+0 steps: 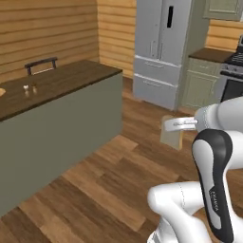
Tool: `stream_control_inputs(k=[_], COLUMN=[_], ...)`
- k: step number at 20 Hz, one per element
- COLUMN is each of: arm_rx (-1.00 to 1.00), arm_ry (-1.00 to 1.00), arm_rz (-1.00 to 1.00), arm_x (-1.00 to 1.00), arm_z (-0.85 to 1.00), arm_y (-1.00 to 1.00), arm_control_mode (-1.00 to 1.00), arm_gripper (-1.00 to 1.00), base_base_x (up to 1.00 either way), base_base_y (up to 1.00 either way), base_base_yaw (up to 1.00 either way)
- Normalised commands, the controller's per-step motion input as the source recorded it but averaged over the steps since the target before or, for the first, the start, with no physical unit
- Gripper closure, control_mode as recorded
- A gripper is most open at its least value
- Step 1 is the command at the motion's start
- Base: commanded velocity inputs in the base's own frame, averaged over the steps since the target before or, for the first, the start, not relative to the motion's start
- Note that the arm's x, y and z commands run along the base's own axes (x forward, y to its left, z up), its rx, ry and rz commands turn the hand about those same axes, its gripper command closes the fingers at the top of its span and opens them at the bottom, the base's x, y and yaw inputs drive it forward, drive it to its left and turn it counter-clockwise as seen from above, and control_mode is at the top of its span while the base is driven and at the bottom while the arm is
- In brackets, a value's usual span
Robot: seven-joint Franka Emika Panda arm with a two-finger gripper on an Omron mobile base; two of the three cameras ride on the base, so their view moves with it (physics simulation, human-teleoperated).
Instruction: Start the toaster. Once the lever pops up, take the bread to the plate on the dining counter.
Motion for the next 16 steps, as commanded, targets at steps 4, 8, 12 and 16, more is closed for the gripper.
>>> stream_control_inputs(k=[4,8,12,16], arm_rx=[0.00,0.00,0.00,0.00], arm_ry=[0.00,0.00,0.00,0.00], arm_rz=[0.00,0.00,0.00,0.00], arm_x=[0.00,0.00,0.00,0.00], arm_z=[0.00,0.00,0.00,0.00], arm_y=[0.00,0.00,0.00,0.00], arm_control_mode=[1.00,1.00,1.00,1.00], arm_gripper=[1.00,1.00,1.00,1.00], base_base_x=[0.85,0.71,0.72,0.61], base_base_y=[0.02,-0.33,-0.81,-0.99], base_base_yaw=[0.59,0.14,0.06,0.04])
